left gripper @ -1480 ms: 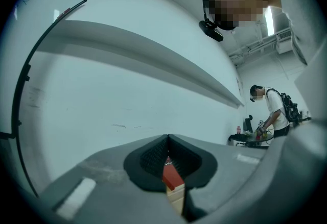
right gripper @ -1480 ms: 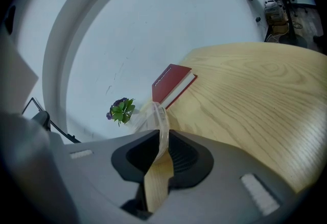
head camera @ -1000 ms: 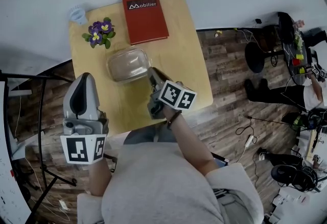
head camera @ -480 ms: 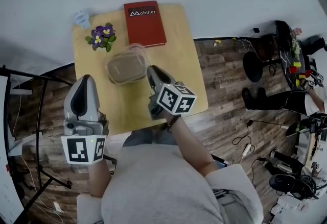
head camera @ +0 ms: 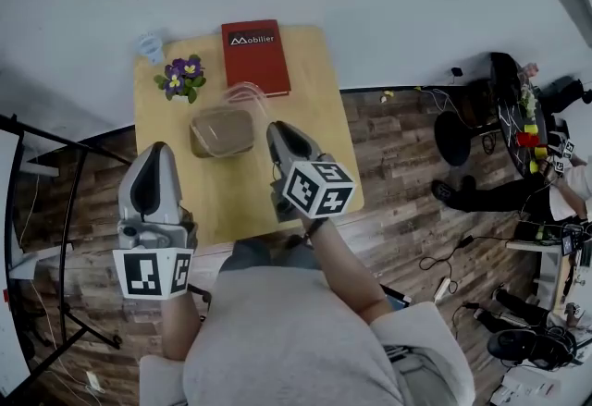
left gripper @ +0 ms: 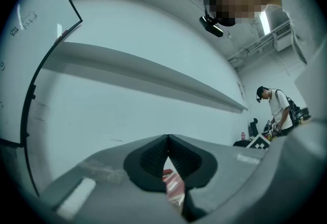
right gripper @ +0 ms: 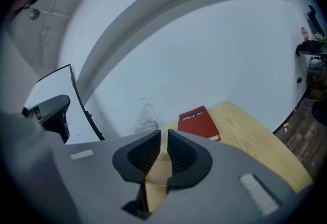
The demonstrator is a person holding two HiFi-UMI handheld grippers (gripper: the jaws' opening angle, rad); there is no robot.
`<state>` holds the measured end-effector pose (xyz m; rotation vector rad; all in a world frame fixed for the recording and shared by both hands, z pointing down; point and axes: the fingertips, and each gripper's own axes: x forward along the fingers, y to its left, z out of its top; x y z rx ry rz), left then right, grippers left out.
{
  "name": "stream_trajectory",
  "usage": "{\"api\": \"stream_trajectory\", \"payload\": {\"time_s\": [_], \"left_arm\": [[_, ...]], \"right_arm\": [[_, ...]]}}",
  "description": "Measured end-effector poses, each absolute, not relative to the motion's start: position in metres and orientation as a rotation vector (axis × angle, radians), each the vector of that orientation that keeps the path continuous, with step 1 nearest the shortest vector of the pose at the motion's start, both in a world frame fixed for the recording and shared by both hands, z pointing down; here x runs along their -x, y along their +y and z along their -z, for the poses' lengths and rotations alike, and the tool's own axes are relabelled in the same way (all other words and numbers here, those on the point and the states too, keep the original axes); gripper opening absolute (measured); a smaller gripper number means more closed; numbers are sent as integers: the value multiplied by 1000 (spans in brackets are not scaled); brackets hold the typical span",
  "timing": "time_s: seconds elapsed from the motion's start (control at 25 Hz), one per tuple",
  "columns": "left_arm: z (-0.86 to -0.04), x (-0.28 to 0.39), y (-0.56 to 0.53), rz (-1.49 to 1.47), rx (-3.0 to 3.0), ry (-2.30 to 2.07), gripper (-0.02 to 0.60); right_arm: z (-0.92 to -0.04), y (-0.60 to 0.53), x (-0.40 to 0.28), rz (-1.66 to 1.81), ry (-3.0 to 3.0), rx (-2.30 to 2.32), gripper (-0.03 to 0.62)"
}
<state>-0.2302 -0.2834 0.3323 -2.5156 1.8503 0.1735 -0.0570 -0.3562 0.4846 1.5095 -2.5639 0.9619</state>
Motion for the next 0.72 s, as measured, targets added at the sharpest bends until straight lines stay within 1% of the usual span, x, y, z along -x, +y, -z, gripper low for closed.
{"api": "stream_trajectory", "payload": {"time_s": [0.72], "left_arm": [[-298,177,-241,-216,2444,1815,3]], "right_arm": [[-410,-327,2,-561,-2667,-1525,41]]}}
